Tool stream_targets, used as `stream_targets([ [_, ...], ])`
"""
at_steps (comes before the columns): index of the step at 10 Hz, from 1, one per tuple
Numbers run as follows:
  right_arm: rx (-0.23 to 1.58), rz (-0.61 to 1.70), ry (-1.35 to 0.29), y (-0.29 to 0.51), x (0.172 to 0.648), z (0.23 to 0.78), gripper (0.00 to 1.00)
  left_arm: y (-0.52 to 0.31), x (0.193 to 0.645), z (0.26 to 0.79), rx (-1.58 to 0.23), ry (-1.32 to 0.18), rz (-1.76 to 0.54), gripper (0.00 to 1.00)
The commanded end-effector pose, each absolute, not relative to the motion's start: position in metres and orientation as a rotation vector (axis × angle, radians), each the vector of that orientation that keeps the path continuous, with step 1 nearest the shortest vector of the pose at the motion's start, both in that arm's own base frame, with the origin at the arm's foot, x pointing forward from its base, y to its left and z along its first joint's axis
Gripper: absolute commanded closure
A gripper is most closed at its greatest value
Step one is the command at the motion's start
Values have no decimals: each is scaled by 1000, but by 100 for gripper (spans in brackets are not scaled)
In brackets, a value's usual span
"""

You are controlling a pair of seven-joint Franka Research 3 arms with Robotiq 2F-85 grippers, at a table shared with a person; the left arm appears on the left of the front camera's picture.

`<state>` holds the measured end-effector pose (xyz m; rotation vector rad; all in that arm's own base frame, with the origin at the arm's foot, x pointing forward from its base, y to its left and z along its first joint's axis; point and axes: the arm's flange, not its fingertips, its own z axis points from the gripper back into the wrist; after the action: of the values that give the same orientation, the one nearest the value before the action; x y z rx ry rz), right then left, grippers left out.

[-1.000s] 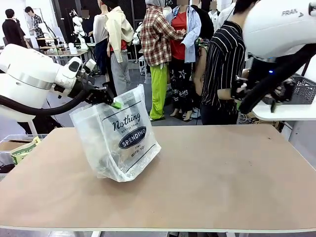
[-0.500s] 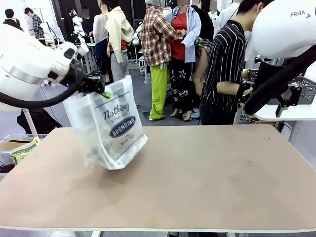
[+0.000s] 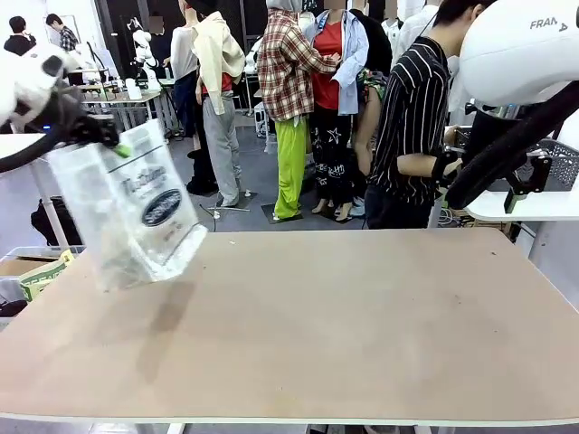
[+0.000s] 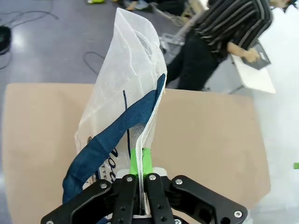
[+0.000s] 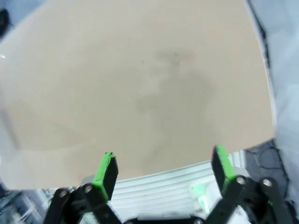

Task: Transfer purchased items from the store into the shopping bag.
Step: Move the Reusable shopping bag to the right side of the table.

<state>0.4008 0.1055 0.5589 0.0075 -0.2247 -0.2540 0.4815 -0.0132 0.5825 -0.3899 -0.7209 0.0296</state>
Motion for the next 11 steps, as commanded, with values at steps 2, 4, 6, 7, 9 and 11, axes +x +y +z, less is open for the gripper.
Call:
stream_targets([
  [2,-5,-264,-226,106,401,559,0,43,481,563,-330,-657,127,100],
  [4,-5,-264,-226,106,401,559,0,49,488,544,-225,-589,146,100],
  [6,-5,-264,-226,106,401,559,0,41,487,542,-143,-578,147,87],
  [7,-5,-264,-226,106,401,559,0,41,485,544,-134,-579,165,68],
  [9,-5,-264,-226,106,401,559,0,45,484,546,-147,-590,195,28],
  [11,-5,-264,-226,106,401,559,0,33,472,565,-205,-657,222,0],
])
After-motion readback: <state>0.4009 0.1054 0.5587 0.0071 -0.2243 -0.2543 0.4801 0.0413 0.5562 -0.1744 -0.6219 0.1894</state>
